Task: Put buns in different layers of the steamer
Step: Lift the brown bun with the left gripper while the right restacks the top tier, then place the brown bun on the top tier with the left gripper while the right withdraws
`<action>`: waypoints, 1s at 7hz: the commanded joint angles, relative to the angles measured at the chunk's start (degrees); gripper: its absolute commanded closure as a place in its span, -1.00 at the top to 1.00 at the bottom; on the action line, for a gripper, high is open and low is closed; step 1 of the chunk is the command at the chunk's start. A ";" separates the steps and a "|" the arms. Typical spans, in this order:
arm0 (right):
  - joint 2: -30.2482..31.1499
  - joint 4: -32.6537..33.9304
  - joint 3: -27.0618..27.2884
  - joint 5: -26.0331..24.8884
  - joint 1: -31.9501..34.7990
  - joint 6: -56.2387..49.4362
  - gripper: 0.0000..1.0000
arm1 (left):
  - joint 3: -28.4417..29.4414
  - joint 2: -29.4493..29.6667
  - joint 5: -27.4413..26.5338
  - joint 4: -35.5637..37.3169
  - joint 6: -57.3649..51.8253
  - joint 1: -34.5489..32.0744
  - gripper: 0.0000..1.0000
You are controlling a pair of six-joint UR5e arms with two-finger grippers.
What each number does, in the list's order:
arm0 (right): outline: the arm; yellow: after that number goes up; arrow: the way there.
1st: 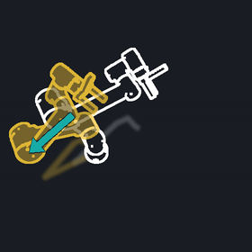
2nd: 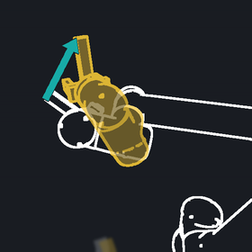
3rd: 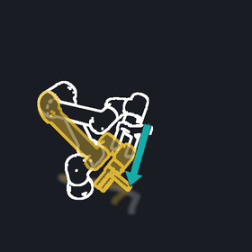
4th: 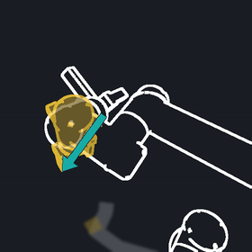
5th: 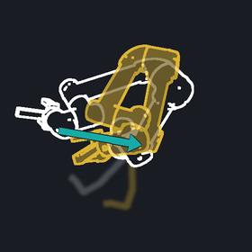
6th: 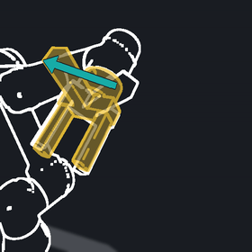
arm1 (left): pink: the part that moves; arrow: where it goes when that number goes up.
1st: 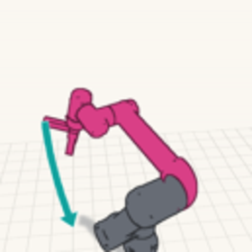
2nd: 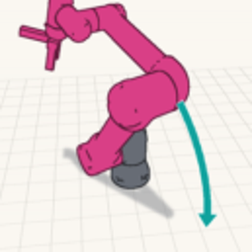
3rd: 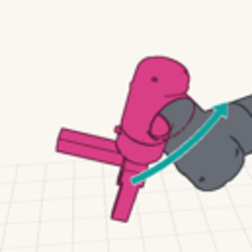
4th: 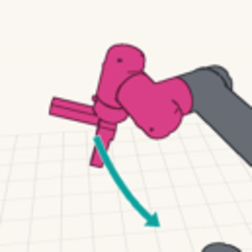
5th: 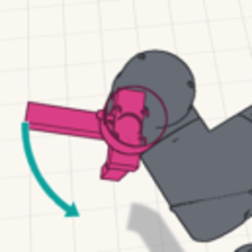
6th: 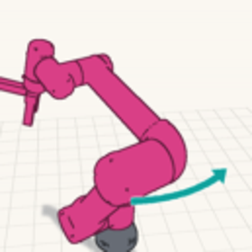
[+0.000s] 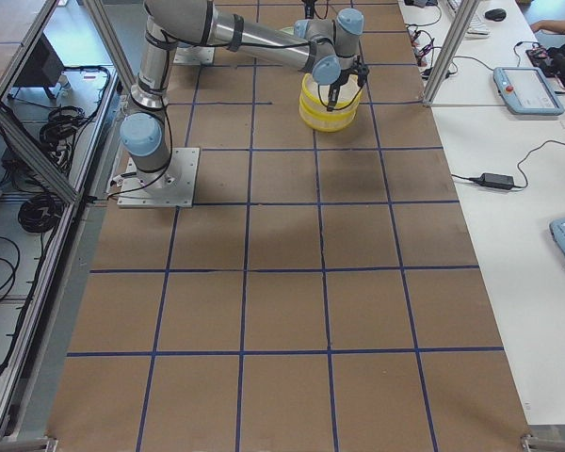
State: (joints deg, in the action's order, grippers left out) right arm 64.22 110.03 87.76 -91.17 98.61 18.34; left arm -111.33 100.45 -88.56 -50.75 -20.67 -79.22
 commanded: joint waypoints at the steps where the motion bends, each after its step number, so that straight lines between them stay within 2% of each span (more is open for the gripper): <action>1: -0.06 0.10 0.22 0.03 0.27 -0.14 -0.71 | 5.39 -2.63 1.98 -1.10 5.16 -6.70 -0.95; 2: -0.06 0.01 0.92 -0.23 0.27 -0.23 -0.62 | 8.64 -1.76 3.56 -1.02 11.73 -11.09 -0.95; 4: 0.21 0.18 1.36 -0.15 0.27 -0.15 -0.45 | 10.35 -0.61 4.62 -0.58 21.77 -16.04 -0.95; 6: 0.82 0.27 0.84 -0.41 0.09 -0.67 0.96 | 10.44 1.58 12.68 2.91 31.43 -17.89 -0.95; 7: 3.95 -0.17 -0.47 -1.37 -1.04 -5.28 0.96 | 10.44 3.33 12.89 5.98 35.83 -20.60 -0.95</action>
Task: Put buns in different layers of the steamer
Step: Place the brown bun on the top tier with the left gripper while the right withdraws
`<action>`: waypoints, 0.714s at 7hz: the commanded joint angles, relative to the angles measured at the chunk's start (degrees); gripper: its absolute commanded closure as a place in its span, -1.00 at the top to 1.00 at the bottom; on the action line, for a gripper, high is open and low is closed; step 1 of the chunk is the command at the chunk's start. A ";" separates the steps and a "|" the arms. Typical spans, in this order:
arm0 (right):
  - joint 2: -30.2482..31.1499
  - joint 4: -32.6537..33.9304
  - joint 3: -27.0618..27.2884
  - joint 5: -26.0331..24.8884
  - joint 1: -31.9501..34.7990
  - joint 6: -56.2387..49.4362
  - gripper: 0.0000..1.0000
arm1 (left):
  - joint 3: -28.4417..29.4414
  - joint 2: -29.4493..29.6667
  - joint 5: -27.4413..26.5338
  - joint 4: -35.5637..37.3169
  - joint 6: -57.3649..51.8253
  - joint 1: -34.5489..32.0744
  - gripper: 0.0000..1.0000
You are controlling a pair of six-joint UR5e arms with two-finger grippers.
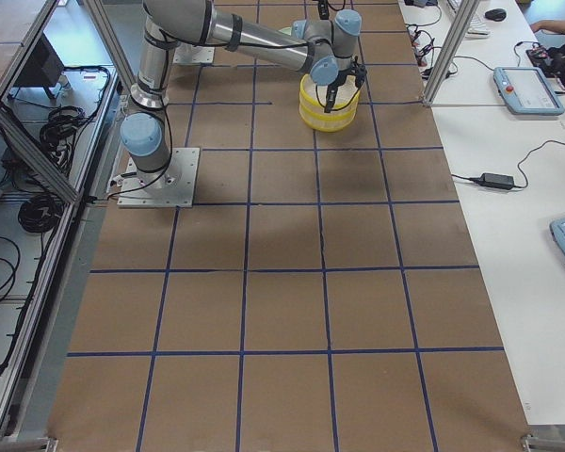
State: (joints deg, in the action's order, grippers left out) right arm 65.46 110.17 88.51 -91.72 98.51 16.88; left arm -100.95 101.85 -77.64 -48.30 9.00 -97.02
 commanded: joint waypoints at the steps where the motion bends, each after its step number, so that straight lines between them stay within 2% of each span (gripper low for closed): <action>1: 5.96 -3.26 -2.28 -0.91 -2.69 -8.22 0.96 | 0.05 4.64 2.05 8.35 12.20 -4.91 -0.93; 2: 9.82 -9.56 -3.86 0.22 -5.41 -9.31 0.96 | 0.05 6.41 2.05 10.92 17.31 -6.94 -0.69; 3: 13.86 -16.75 -6.49 2.14 -7.87 -12.89 0.96 | 0.14 6.86 1.97 10.94 22.84 -8.18 0.98; 4: 16.69 -22.66 -7.99 2.16 -8.68 -13.10 0.96 | 0.31 6.78 1.97 10.86 24.99 -8.28 1.00; 5: 18.98 -25.67 -8.79 2.08 -9.30 -13.27 0.98 | 0.40 6.87 1.97 10.68 24.92 -8.28 1.00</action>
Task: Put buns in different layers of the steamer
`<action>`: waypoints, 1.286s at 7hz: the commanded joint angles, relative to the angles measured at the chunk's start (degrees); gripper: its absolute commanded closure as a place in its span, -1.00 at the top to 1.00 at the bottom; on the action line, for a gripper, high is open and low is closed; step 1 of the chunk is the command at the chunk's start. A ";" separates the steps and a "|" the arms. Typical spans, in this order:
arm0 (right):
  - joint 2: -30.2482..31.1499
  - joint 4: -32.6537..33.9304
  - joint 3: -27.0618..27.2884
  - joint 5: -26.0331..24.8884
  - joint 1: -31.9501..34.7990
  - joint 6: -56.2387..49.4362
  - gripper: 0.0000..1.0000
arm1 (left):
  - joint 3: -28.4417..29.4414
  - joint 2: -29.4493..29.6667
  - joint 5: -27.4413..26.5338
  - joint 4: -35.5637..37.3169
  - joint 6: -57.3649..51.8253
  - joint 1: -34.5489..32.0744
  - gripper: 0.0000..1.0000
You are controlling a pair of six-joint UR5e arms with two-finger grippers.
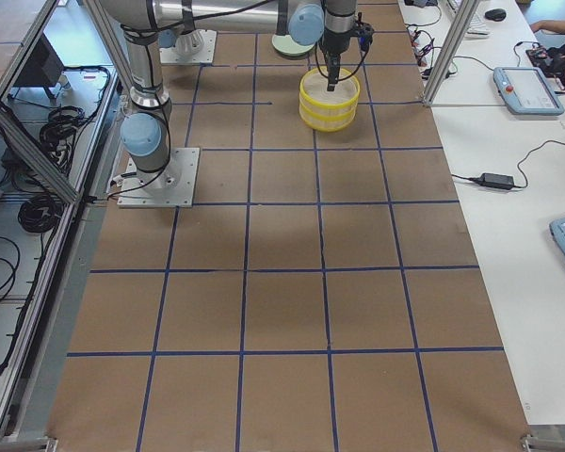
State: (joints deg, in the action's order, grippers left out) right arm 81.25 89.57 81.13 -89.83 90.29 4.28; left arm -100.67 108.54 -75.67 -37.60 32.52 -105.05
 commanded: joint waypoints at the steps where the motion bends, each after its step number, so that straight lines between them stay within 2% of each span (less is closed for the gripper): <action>1: 4.78 -7.72 -0.63 -0.26 -0.29 -0.67 0.98 | 0.21 0.18 -0.18 0.07 0.10 -0.25 1.00; 2: 4.80 -7.83 -0.45 0.26 -0.29 -0.85 0.98 | 0.56 -0.95 -2.01 -0.28 -11.22 0.19 1.00; 3: 4.88 -7.66 0.08 0.44 -0.20 -0.85 0.98 | 0.91 -2.26 -8.47 -6.02 -26.39 3.06 1.00; 5: 4.89 -7.40 0.43 0.36 -0.20 -0.94 0.98 | 3.01 -8.74 -8.71 -24.26 -41.93 11.14 1.00; 7: 4.89 -7.13 -0.01 0.36 -0.28 -0.94 0.99 | 9.75 -15.78 -9.06 -47.89 -45.61 17.83 1.00; 8: 4.89 -7.13 -0.01 0.27 -0.29 -0.94 0.99 | 13.09 -17.99 -9.41 -55.92 -45.61 19.77 1.00; 9: 4.80 -7.22 0.25 -0.25 -0.37 -1.20 0.99 | 14.52 -19.84 -9.41 -59.48 -45.61 20.49 1.00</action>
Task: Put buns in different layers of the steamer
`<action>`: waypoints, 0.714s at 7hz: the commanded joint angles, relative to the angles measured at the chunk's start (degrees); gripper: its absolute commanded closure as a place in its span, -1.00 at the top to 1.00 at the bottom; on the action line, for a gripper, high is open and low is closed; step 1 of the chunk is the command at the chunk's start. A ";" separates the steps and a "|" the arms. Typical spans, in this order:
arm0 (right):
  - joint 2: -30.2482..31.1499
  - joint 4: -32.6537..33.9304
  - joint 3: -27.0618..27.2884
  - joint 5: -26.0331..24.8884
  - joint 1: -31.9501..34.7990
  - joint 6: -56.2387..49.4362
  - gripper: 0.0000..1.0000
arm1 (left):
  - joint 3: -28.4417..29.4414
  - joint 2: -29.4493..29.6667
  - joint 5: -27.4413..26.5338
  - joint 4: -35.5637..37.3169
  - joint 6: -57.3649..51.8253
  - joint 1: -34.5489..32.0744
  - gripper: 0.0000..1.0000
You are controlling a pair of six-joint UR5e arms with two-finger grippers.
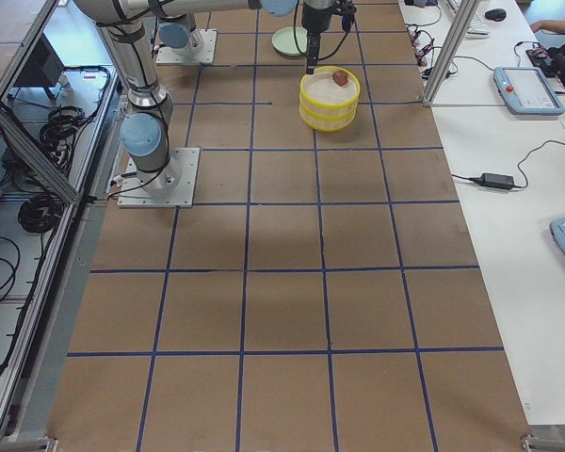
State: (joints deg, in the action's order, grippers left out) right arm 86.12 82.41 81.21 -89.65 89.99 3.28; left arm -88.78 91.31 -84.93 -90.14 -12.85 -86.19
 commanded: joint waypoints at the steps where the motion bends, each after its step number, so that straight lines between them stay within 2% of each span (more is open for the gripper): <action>1: 0.01 0.03 0.17 0.08 0.01 -0.29 0.99 | 2.30 -3.76 -0.14 -7.33 0.02 1.12 1.00; 5: -0.08 -0.06 0.35 -0.44 -0.43 -2.38 0.99 | 0.01 -4.47 -0.15 -7.16 -0.33 1.11 1.00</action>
State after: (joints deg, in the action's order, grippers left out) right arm 86.08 82.40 81.51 -89.90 89.73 2.23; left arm -88.49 86.98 -85.04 -97.34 -13.08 -85.10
